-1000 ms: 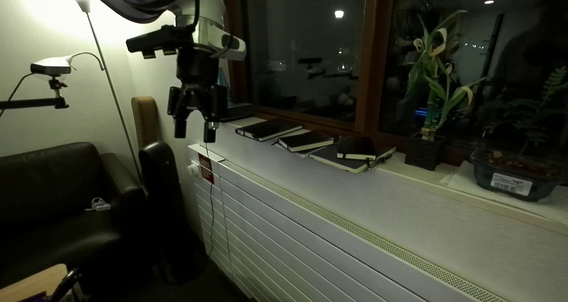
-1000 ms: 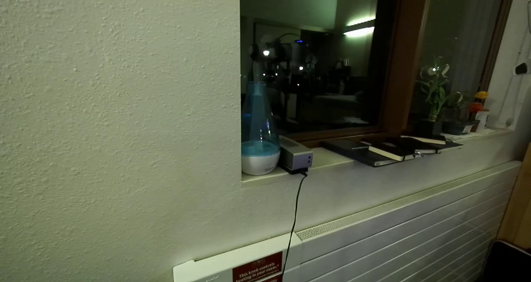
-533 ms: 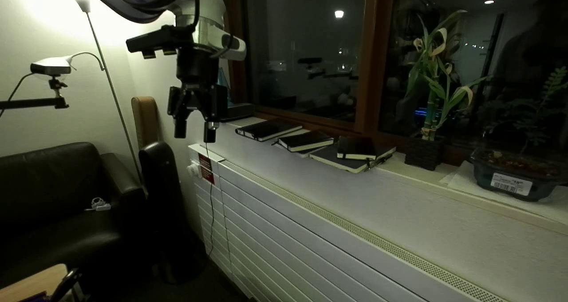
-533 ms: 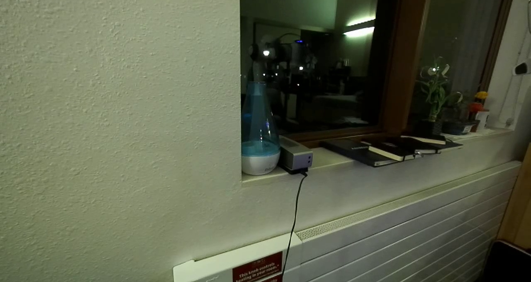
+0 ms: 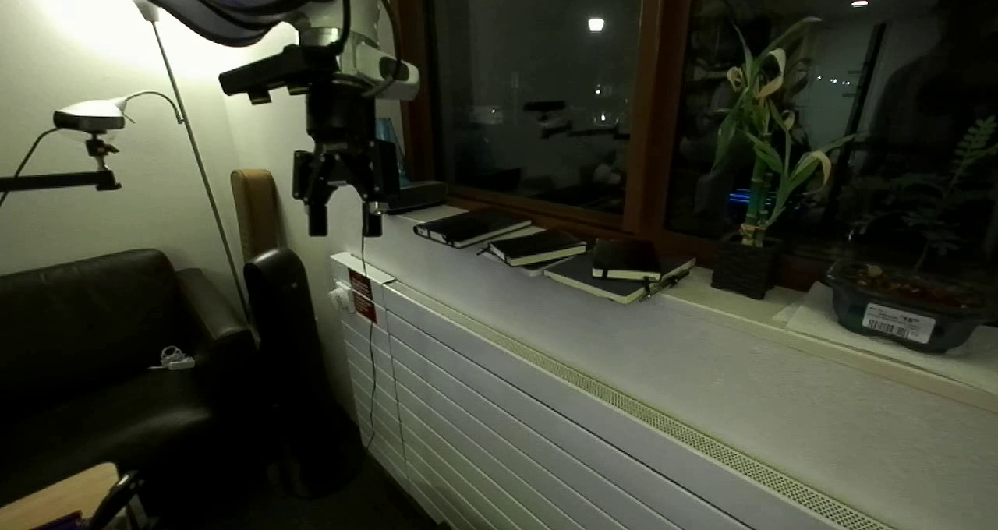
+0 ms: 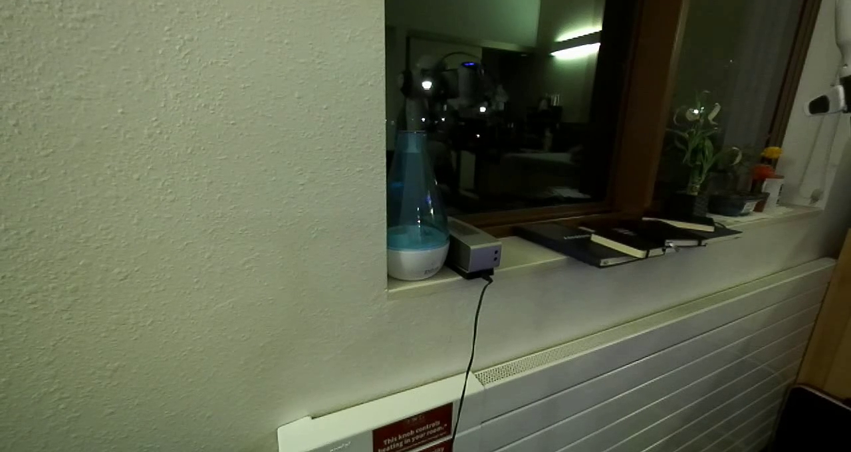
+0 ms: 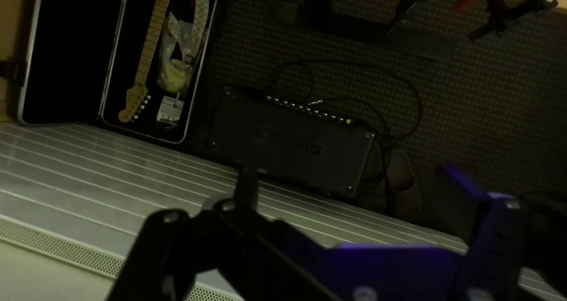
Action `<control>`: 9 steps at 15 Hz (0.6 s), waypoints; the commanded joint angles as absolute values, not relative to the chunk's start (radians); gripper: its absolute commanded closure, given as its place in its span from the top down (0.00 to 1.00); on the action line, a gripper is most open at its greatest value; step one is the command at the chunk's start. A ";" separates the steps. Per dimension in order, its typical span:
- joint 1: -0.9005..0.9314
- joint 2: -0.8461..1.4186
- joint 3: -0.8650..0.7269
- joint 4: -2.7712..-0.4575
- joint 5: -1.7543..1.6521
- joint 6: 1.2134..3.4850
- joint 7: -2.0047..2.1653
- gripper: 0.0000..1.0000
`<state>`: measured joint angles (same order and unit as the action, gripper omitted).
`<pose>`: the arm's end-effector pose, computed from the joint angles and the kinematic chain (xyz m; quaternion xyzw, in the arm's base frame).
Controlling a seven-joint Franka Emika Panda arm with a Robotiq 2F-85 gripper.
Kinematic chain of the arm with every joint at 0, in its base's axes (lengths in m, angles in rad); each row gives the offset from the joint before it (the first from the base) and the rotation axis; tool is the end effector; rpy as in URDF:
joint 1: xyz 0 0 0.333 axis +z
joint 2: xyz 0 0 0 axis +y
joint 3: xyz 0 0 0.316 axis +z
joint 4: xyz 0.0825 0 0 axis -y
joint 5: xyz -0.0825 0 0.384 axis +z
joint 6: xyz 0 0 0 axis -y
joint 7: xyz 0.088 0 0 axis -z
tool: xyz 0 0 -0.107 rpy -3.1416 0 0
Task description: Move the top book on the left to the book on the right.
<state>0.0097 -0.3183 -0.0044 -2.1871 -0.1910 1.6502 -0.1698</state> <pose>0.4341 -0.0168 0.5032 0.9842 0.1045 -0.1158 0.0838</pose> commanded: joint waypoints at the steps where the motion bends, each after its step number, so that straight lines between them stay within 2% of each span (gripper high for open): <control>1: 0.045 -0.331 0.041 -2.211 -0.265 1.709 -0.173 1.00; 9: 0.119 -0.338 0.164 -2.337 -0.558 1.921 -0.106 1.00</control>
<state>0.1067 -0.3180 0.1307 -2.2633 -0.4456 1.8238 -0.1503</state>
